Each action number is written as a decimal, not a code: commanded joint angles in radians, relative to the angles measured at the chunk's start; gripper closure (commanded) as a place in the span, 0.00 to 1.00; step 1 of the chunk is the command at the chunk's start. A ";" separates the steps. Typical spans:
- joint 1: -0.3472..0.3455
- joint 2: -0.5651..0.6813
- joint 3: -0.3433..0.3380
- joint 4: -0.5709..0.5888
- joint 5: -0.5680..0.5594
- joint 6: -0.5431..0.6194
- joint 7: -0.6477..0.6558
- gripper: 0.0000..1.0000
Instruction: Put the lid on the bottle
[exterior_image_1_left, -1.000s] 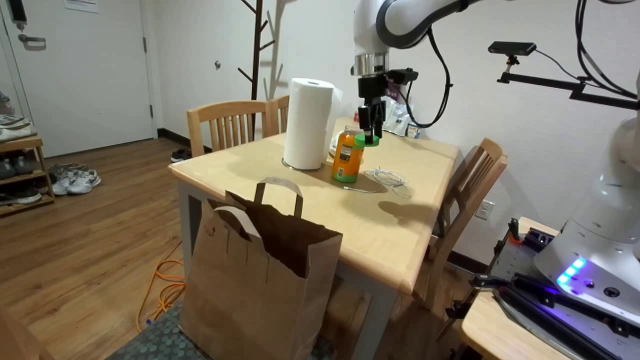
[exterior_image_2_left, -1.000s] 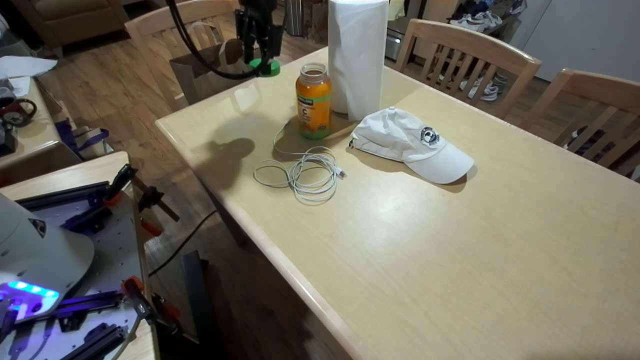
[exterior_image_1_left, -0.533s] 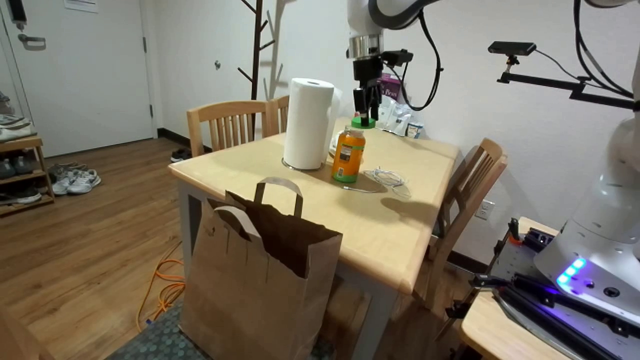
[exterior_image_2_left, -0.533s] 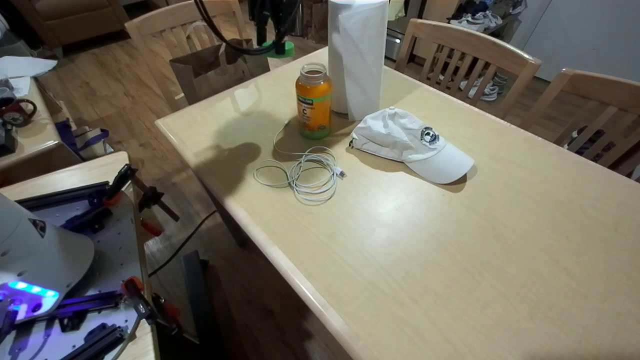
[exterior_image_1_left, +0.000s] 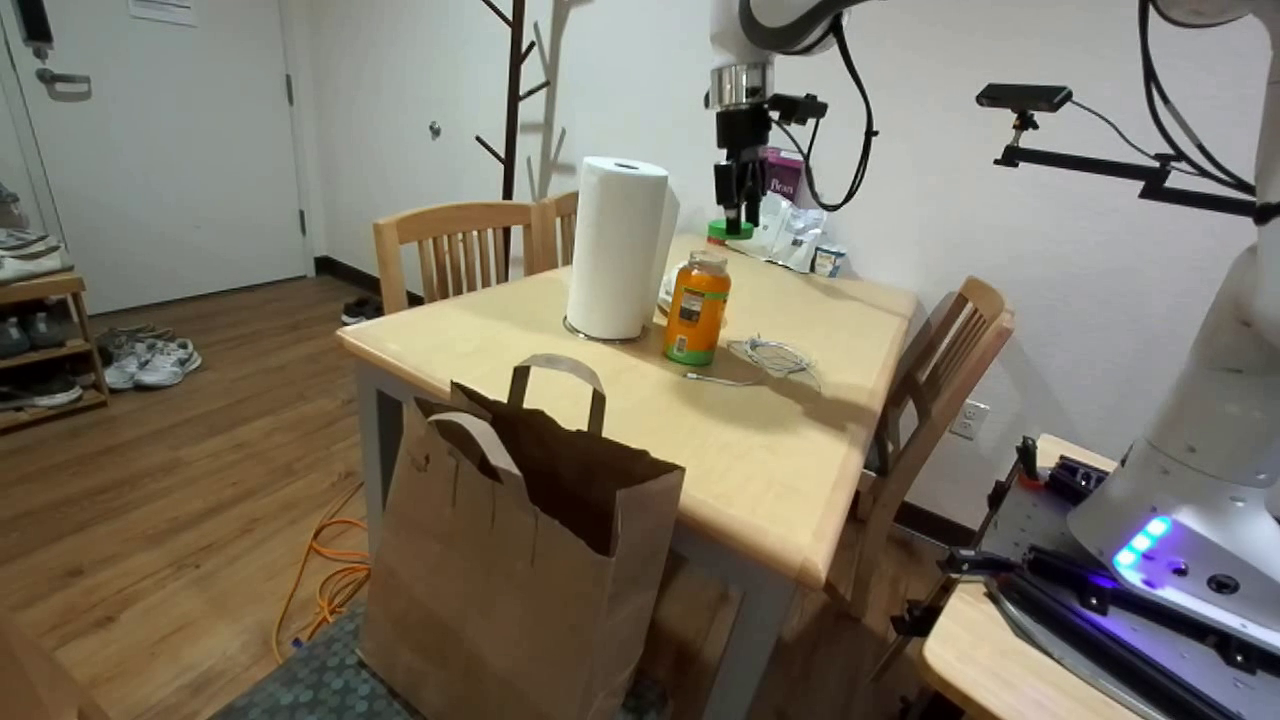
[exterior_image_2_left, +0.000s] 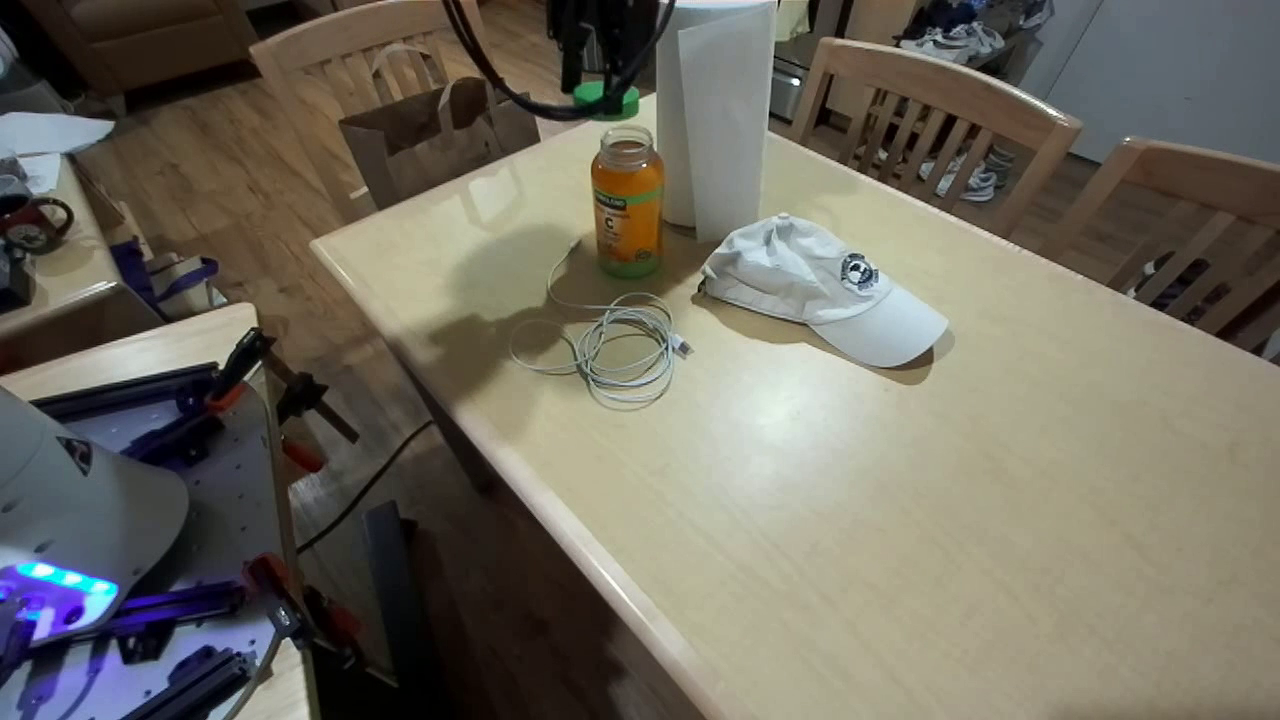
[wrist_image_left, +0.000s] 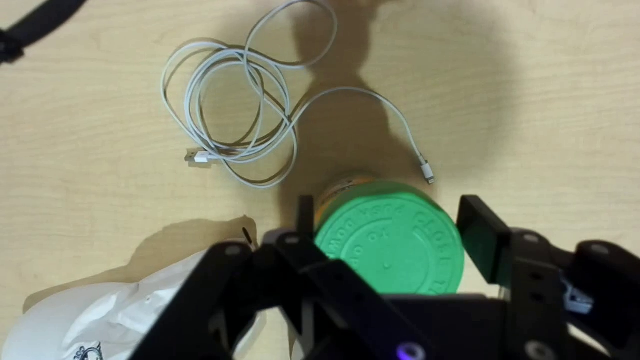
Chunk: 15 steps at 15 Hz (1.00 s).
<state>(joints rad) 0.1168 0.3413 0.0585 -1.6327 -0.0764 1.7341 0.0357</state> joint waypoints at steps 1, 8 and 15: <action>-0.016 0.037 0.014 0.038 0.020 0.008 -0.069 0.53; 0.007 0.043 0.032 0.020 0.000 0.058 -0.086 0.28; 0.014 0.048 0.036 0.024 -0.003 0.102 -0.087 0.53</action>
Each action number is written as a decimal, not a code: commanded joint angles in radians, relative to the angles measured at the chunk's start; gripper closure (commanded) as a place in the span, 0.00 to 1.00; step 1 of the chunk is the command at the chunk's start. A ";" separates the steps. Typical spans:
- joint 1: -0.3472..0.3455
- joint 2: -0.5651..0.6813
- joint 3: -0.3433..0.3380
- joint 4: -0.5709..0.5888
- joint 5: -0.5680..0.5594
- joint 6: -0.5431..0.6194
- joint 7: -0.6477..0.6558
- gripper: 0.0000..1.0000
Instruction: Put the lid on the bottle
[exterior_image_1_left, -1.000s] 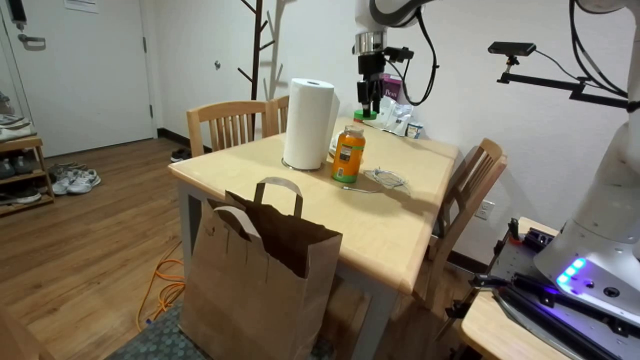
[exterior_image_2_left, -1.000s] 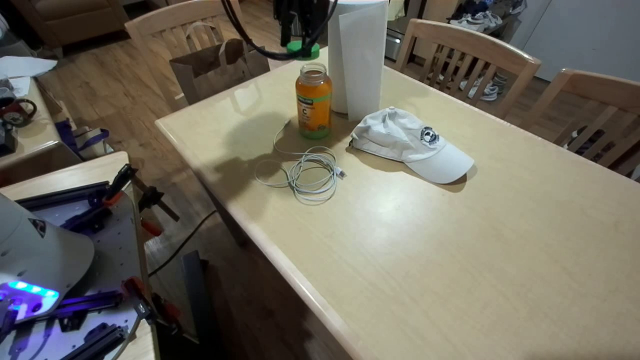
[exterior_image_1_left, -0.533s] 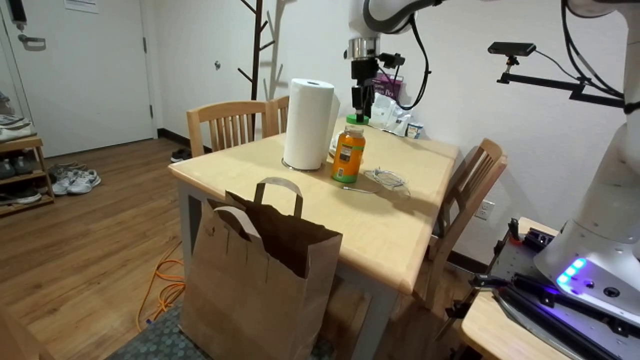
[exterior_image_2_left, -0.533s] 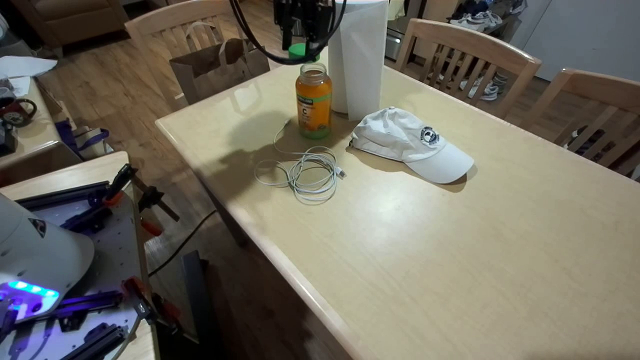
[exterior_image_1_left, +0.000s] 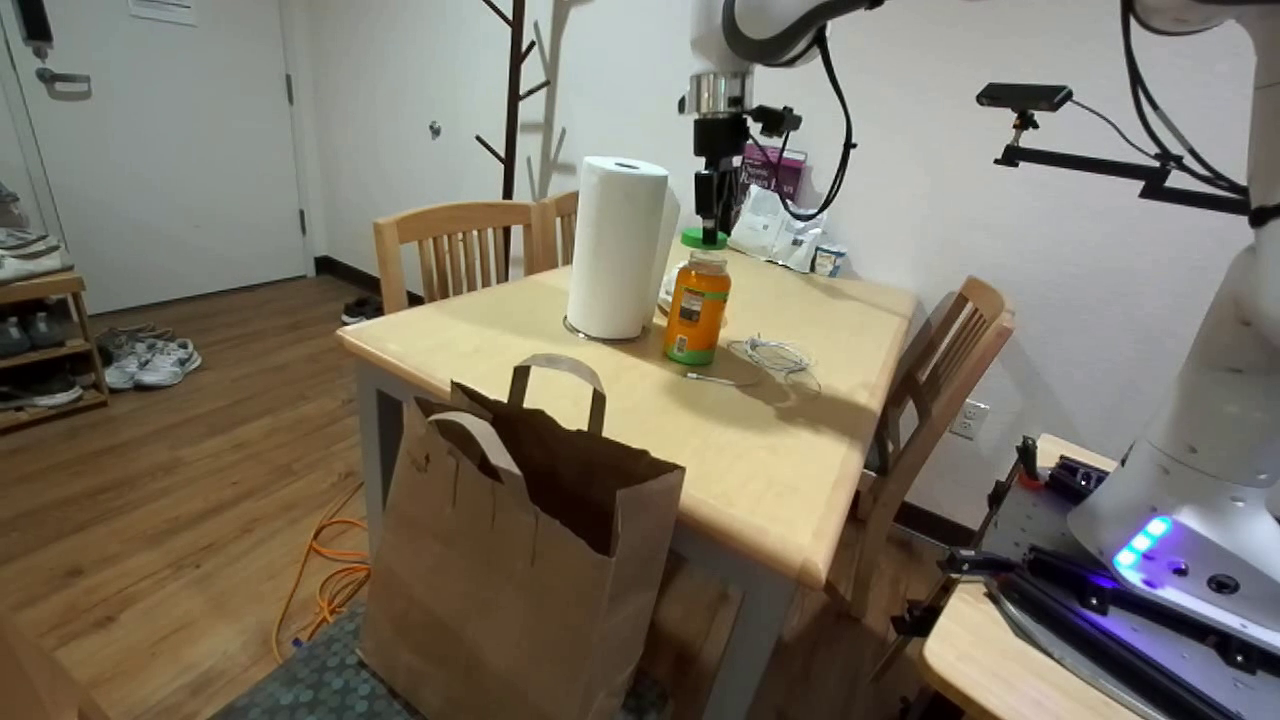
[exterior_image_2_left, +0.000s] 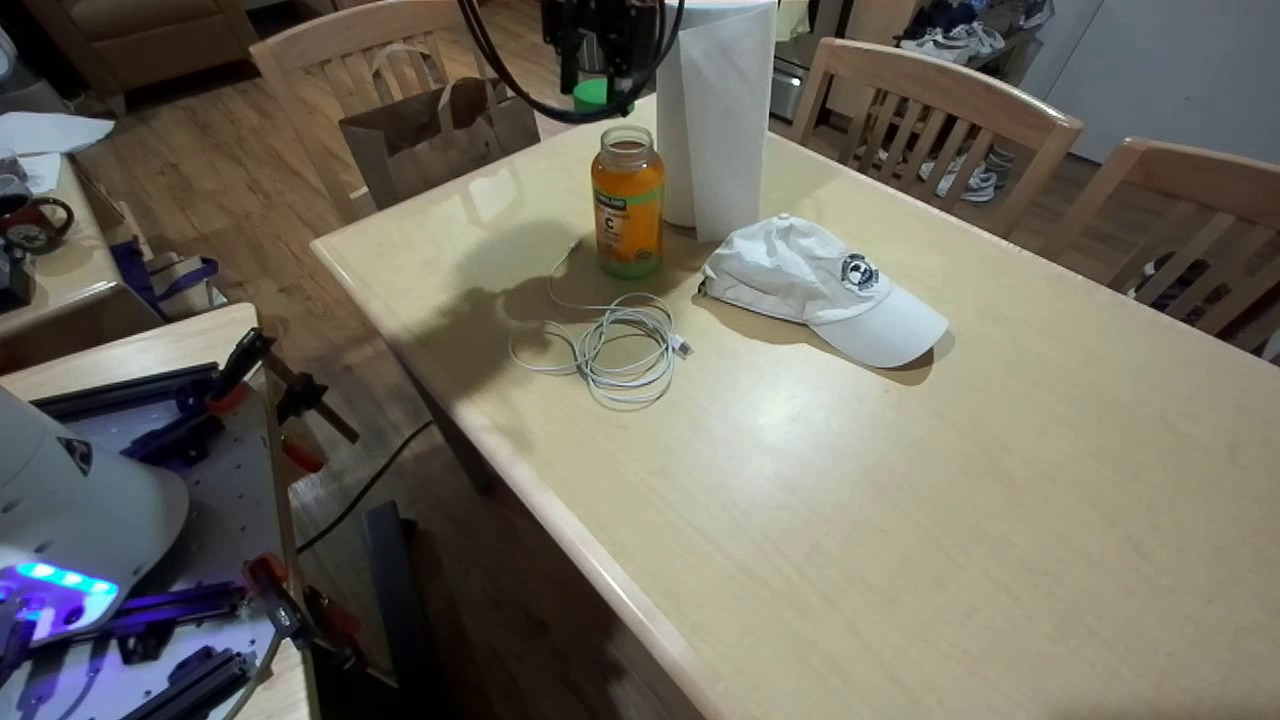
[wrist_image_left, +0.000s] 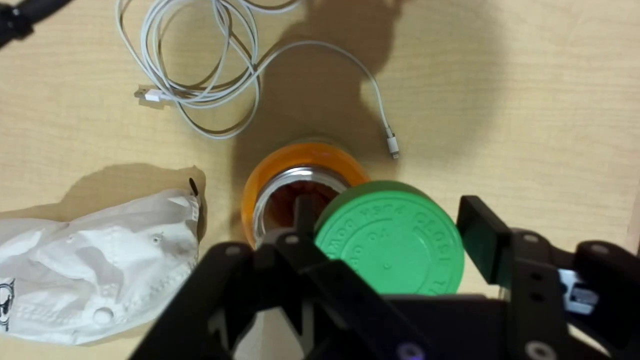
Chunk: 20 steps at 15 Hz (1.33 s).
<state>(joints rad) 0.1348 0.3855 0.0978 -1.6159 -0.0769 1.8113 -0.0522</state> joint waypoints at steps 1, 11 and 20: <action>-0.007 0.004 -0.004 0.009 0.001 0.036 -0.003 0.53; -0.051 0.016 -0.025 -0.001 0.079 0.073 -0.005 0.53; -0.047 0.043 -0.044 -0.004 0.097 0.060 0.045 0.53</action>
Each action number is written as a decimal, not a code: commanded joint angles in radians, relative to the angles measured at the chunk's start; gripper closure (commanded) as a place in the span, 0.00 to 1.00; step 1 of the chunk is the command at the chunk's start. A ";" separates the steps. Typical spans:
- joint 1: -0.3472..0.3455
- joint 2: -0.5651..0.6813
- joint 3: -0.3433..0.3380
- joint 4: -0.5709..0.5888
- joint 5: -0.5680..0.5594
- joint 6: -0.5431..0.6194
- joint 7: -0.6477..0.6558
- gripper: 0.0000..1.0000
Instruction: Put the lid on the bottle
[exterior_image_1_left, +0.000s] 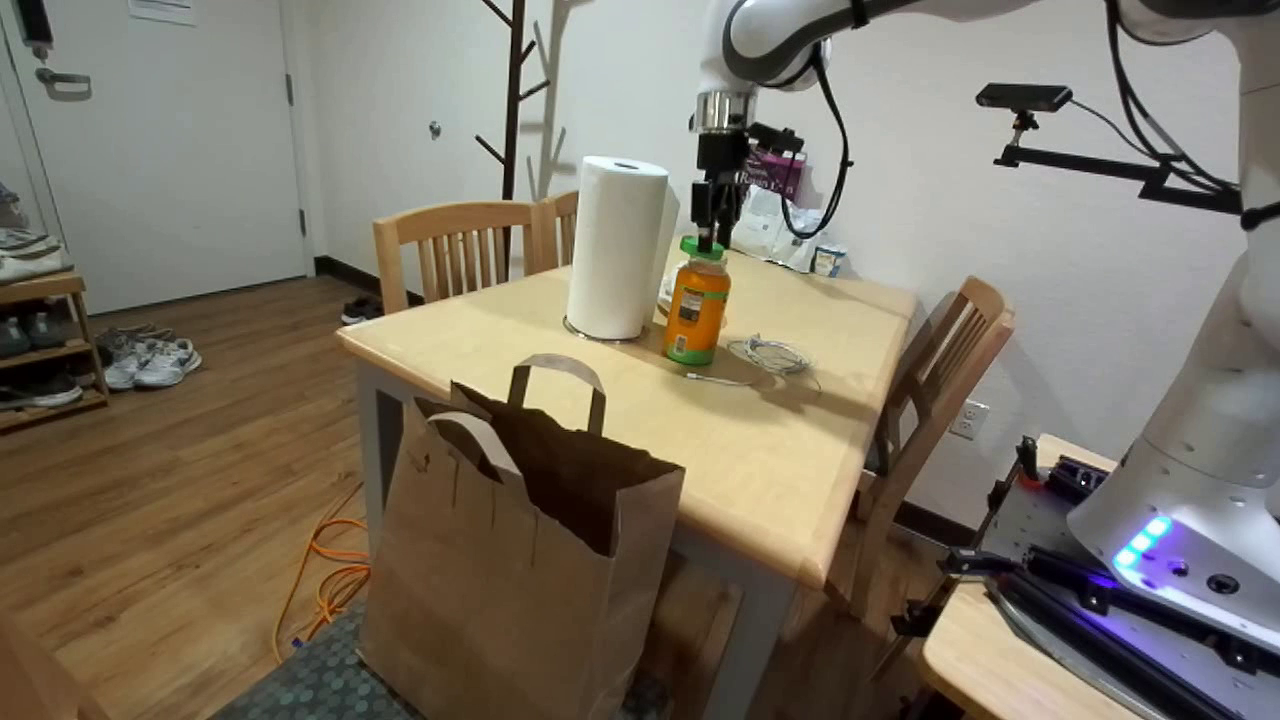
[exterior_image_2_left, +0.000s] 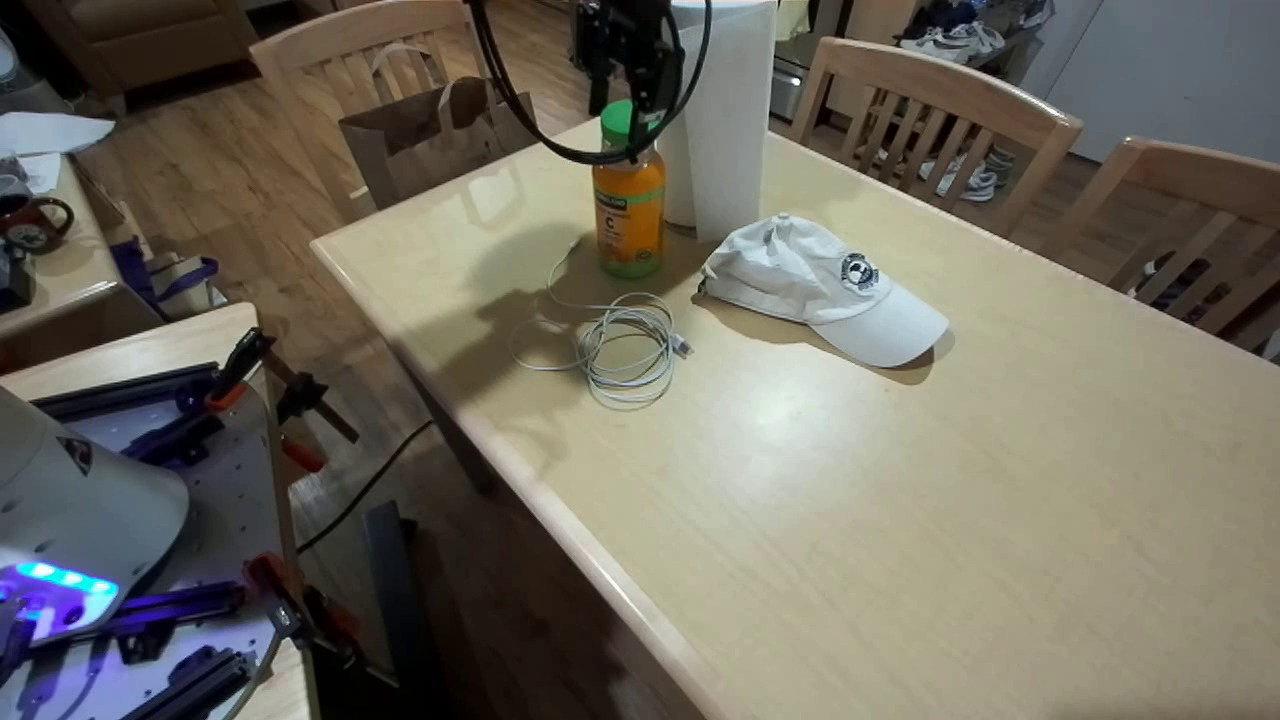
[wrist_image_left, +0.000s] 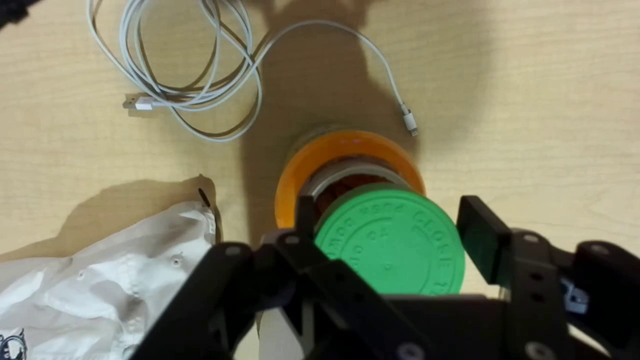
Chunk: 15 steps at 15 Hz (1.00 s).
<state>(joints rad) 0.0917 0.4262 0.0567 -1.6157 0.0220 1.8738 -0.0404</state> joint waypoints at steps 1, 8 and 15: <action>-0.002 0.002 -0.005 -0.003 -0.008 -0.003 0.043 0.53; 0.014 0.000 -0.014 0.010 -0.038 -0.021 0.095 0.53; 0.023 -0.007 -0.019 0.010 -0.057 -0.031 0.162 0.53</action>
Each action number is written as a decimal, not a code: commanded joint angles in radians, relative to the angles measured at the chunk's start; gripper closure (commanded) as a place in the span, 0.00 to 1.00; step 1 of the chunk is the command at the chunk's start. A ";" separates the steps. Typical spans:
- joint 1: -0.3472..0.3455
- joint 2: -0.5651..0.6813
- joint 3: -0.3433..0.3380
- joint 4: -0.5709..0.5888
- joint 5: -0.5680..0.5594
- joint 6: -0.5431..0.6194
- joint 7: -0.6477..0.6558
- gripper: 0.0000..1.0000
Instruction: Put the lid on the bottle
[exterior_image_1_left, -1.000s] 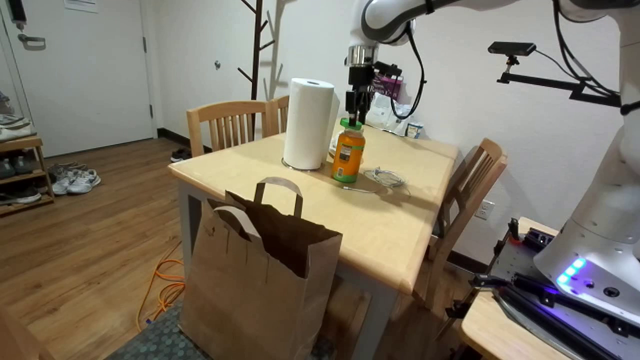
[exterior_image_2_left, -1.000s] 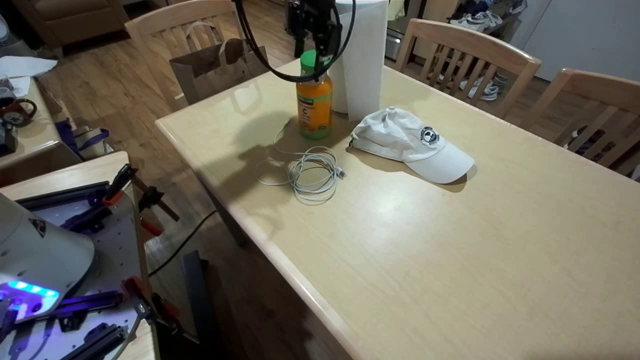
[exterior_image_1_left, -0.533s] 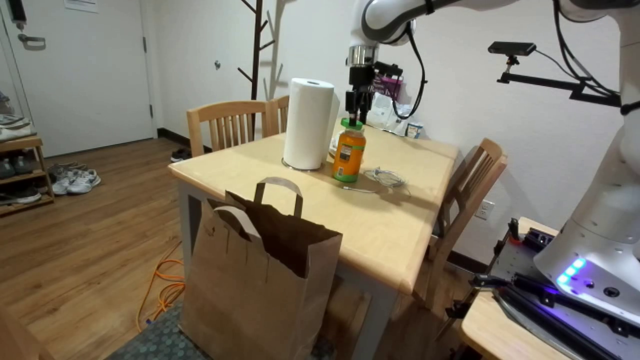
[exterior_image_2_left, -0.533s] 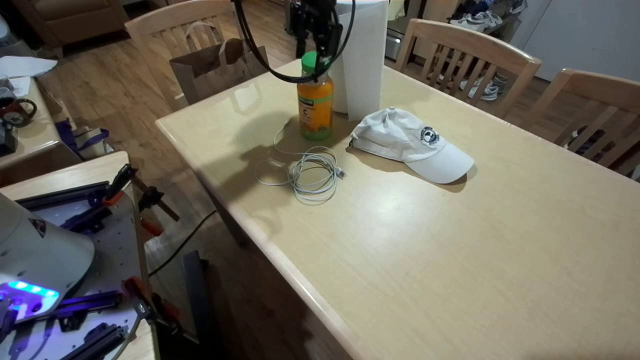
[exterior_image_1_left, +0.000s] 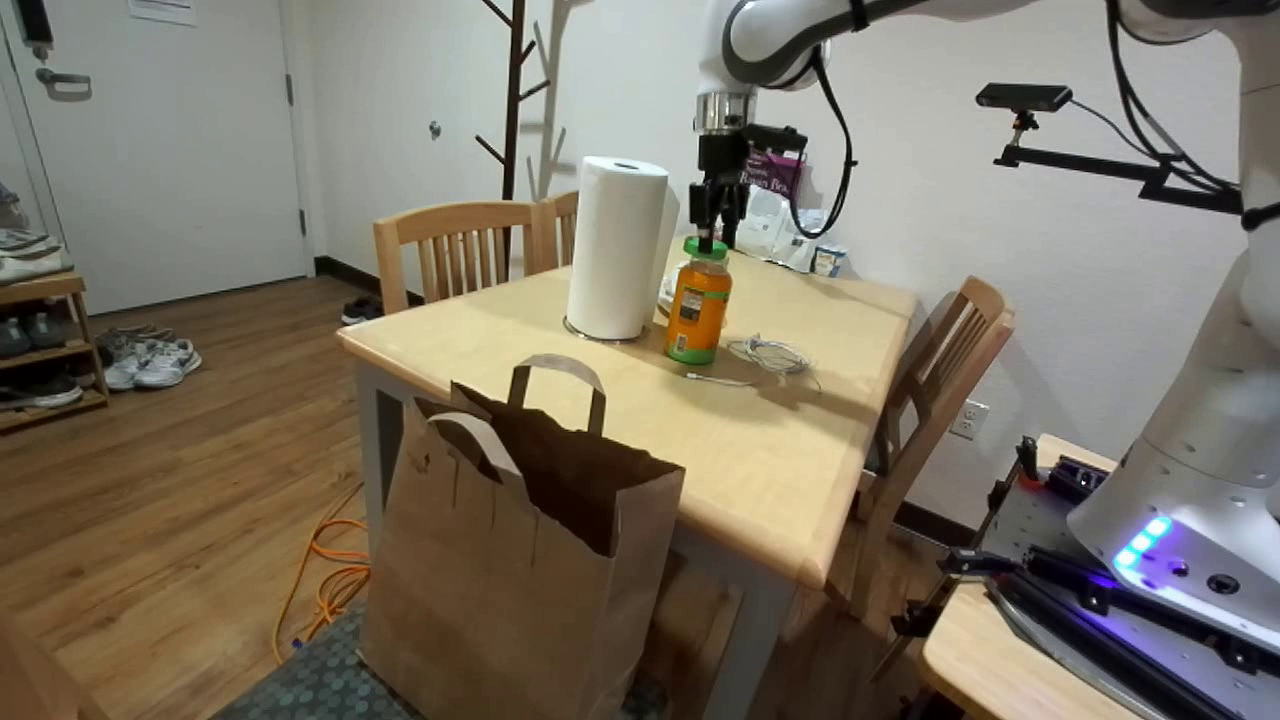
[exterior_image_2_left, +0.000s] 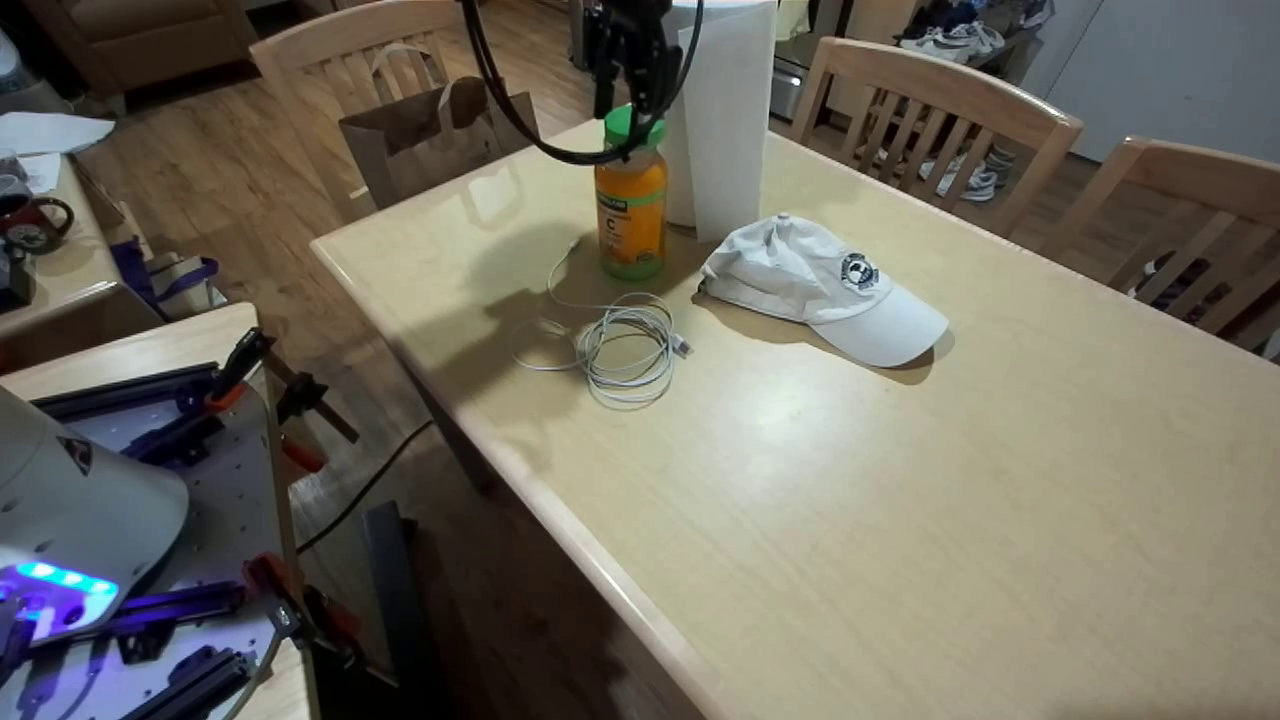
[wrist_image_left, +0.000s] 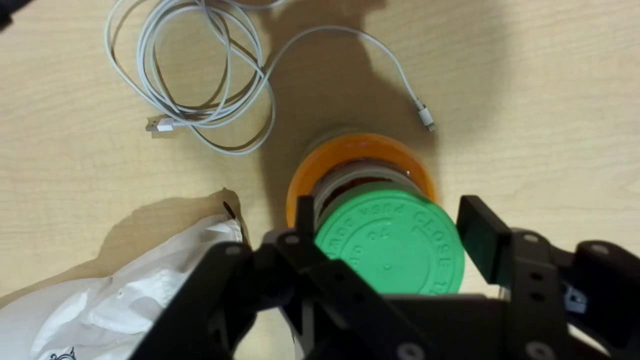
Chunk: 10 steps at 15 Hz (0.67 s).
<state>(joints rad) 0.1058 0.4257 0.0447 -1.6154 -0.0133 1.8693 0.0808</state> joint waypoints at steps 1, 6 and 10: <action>0.004 -0.006 -0.005 0.007 -0.010 -0.024 0.038 0.53; 0.000 -0.017 -0.011 -0.007 -0.001 -0.014 0.061 0.53; -0.006 -0.003 -0.005 0.000 0.024 -0.020 0.050 0.53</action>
<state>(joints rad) 0.1067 0.4251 0.0320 -1.6155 -0.0096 1.8677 0.1188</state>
